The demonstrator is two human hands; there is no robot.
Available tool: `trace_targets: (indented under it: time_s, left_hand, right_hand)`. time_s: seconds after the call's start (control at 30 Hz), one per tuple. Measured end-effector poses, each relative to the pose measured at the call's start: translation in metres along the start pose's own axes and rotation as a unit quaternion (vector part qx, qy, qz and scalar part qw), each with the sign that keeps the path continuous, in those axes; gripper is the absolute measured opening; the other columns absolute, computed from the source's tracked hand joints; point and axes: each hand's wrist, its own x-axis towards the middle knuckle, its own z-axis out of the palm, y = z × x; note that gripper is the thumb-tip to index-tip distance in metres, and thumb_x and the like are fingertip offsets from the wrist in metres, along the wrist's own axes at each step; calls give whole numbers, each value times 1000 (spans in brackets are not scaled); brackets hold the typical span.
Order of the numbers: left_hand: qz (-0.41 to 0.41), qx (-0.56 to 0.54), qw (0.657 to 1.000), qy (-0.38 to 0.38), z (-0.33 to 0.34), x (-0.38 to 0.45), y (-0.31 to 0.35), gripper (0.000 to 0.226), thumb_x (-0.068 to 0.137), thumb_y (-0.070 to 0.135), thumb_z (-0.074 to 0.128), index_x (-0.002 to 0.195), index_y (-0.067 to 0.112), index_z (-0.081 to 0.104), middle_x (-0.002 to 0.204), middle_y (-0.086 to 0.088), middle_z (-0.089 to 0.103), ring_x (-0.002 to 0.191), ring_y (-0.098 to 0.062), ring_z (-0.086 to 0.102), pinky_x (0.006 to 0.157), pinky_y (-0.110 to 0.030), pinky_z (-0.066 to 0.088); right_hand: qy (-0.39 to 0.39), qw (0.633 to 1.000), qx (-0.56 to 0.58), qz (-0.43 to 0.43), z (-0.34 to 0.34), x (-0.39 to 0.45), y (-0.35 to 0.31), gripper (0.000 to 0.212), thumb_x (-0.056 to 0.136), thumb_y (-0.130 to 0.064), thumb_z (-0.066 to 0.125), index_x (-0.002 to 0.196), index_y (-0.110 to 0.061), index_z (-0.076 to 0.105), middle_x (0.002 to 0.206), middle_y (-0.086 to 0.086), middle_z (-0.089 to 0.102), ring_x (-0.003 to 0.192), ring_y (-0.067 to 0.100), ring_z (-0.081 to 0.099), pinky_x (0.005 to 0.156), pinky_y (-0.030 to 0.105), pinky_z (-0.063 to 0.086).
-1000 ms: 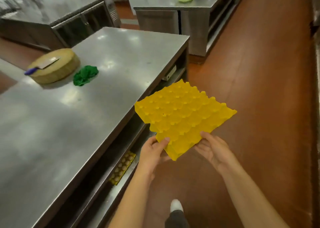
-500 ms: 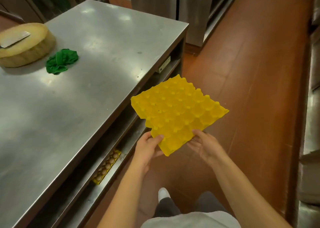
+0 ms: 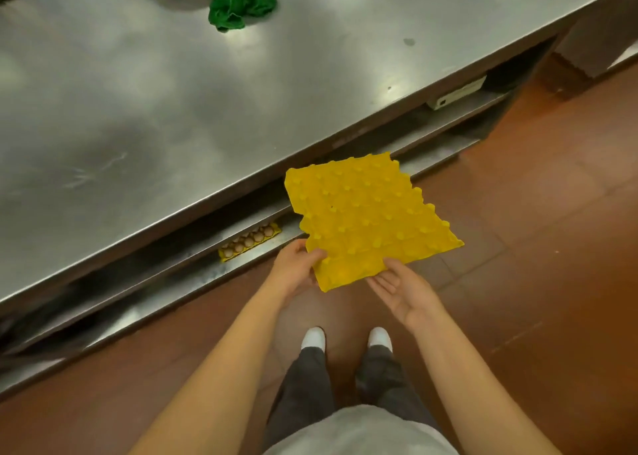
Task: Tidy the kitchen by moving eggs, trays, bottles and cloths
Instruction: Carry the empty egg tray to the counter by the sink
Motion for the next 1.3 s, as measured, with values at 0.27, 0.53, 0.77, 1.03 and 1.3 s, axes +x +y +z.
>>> trace_targets:
  time_s: [0.27,0.53,0.77,1.03,1.3]
  left_hand:
    - [-68,-42,994,78,14,39,-57,23,94,19,65,116,13,60,108,-9,69,93,-27,72,71,-42,63]
    - [-80,-53,991,98,-3,63,-89,21,93,21,63,114,20,60,112,-4,67,96,-26,70,71,-40,62]
    - [-81,-122,985,93,-31,74,-113,21,95,16,61,115,20,63,109,-6,72,92,-22,72,63,-32,58]
    - [-69,-191,977,69,-51,99,-146,18,97,19,62,115,20,65,111,-7,75,94,-23,71,72,-34,58]
    - [-52,-318,943,87,-56,144,-198,29,98,35,60,120,17,68,112,-4,76,104,-21,72,83,-37,55]
  right_hand:
    - [-4,996,-64,57,-24,53,5,25,103,-14,48,125,-4,53,125,21,58,117,30,54,81,36,59]
    - [19,991,-101,89,-30,94,34,10,102,-12,50,104,-9,60,130,22,57,101,25,61,85,37,55]
    - [41,993,-35,109,-25,111,42,31,101,-31,54,125,-12,52,132,21,55,131,34,50,96,42,53]
    - [59,996,-42,55,-30,143,77,18,104,-14,47,115,-10,60,124,23,60,106,29,62,64,33,63]
    - [52,997,36,50,-35,204,103,14,103,-11,48,106,-8,61,121,24,59,123,33,54,74,42,60]
